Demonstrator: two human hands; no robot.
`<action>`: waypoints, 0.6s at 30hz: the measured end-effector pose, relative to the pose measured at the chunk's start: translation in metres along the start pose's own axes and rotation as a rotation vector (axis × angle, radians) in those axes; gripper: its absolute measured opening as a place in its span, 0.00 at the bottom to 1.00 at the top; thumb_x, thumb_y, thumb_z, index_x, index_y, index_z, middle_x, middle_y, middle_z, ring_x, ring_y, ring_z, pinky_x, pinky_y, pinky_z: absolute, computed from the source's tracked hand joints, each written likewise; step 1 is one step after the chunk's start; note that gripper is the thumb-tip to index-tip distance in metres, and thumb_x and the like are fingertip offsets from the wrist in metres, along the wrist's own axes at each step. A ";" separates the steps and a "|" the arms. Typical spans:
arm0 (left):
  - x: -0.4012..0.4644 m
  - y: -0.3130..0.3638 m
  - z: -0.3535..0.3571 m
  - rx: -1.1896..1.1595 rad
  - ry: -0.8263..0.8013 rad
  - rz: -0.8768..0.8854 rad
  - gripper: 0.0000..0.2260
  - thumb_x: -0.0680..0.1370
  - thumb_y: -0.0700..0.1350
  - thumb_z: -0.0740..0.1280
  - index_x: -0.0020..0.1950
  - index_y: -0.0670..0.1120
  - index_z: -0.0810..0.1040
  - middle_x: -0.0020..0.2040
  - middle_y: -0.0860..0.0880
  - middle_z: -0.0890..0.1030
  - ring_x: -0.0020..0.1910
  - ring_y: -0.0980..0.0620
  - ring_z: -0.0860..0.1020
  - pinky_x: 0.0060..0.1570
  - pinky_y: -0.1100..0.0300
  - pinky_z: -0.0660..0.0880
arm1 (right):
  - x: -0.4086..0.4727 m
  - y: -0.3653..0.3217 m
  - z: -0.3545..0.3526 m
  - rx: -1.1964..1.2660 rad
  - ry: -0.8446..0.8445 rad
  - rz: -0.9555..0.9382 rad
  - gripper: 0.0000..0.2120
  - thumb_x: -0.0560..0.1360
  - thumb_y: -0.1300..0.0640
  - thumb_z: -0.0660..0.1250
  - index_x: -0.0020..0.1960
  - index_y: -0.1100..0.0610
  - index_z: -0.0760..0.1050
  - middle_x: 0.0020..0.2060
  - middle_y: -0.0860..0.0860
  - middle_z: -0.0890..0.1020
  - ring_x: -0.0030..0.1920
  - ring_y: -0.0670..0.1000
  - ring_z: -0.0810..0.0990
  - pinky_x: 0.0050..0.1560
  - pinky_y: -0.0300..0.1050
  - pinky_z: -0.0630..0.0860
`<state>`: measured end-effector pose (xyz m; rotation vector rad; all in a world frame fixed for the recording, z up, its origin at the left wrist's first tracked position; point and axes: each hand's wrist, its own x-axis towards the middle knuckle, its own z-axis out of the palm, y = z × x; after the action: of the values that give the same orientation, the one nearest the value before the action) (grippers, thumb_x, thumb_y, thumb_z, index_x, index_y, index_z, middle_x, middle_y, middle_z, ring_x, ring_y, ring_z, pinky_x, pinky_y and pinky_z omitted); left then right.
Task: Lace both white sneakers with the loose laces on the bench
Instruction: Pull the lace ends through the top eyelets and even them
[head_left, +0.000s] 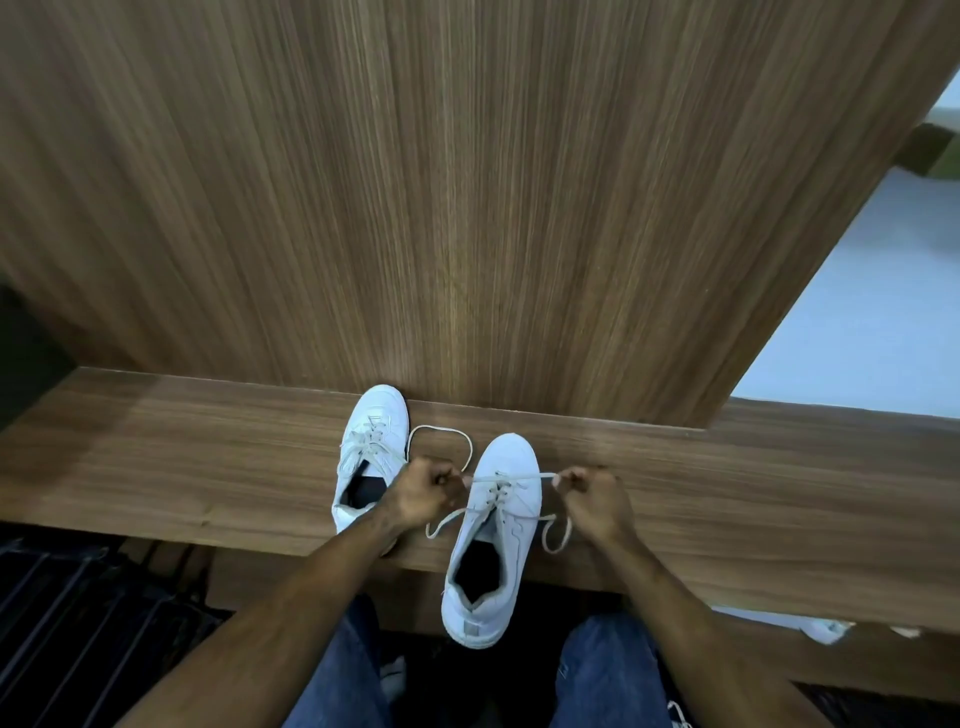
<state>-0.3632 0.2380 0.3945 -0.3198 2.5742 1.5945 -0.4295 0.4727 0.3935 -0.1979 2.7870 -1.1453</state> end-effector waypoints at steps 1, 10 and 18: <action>-0.001 -0.004 -0.003 -0.013 0.014 -0.001 0.12 0.77 0.46 0.70 0.35 0.41 0.80 0.26 0.57 0.75 0.28 0.62 0.70 0.36 0.63 0.69 | 0.001 0.005 -0.004 -0.040 -0.005 0.020 0.07 0.75 0.56 0.67 0.45 0.52 0.84 0.44 0.50 0.86 0.46 0.51 0.83 0.47 0.43 0.77; -0.002 -0.003 0.026 -0.002 -0.020 0.096 0.10 0.74 0.47 0.72 0.42 0.40 0.84 0.36 0.43 0.83 0.35 0.57 0.75 0.39 0.51 0.75 | -0.021 -0.020 0.030 -0.087 -0.214 -0.428 0.14 0.75 0.56 0.66 0.60 0.51 0.78 0.57 0.47 0.81 0.58 0.48 0.76 0.57 0.41 0.71; -0.011 -0.011 0.025 0.132 0.014 0.027 0.11 0.70 0.45 0.76 0.33 0.56 0.77 0.32 0.55 0.79 0.34 0.57 0.75 0.40 0.54 0.75 | -0.021 -0.018 0.043 -0.017 -0.158 -0.342 0.08 0.77 0.55 0.65 0.42 0.53 0.81 0.33 0.45 0.82 0.36 0.46 0.78 0.39 0.46 0.74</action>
<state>-0.3509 0.2565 0.3756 -0.2866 2.6892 1.4258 -0.4009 0.4342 0.3772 -0.7572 2.6893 -1.1128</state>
